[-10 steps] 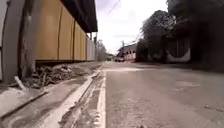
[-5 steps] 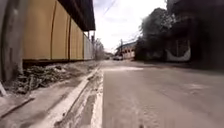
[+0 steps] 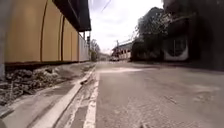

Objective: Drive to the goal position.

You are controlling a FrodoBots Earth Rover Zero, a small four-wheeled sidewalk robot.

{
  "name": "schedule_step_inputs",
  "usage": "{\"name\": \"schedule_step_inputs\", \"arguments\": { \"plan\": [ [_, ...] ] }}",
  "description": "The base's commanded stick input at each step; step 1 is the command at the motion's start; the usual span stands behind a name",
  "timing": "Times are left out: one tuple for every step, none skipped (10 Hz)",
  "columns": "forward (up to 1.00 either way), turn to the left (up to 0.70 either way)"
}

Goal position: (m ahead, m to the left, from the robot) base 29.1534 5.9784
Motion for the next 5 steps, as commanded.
{"name": "schedule_step_inputs", "arguments": {
  "plan": [
    [0.7, 0.0],
    [0.7, 0.0],
    [0.7, 0.0],
    [0.7, 0.0],
    [0.7, 0.0]
  ]
}}
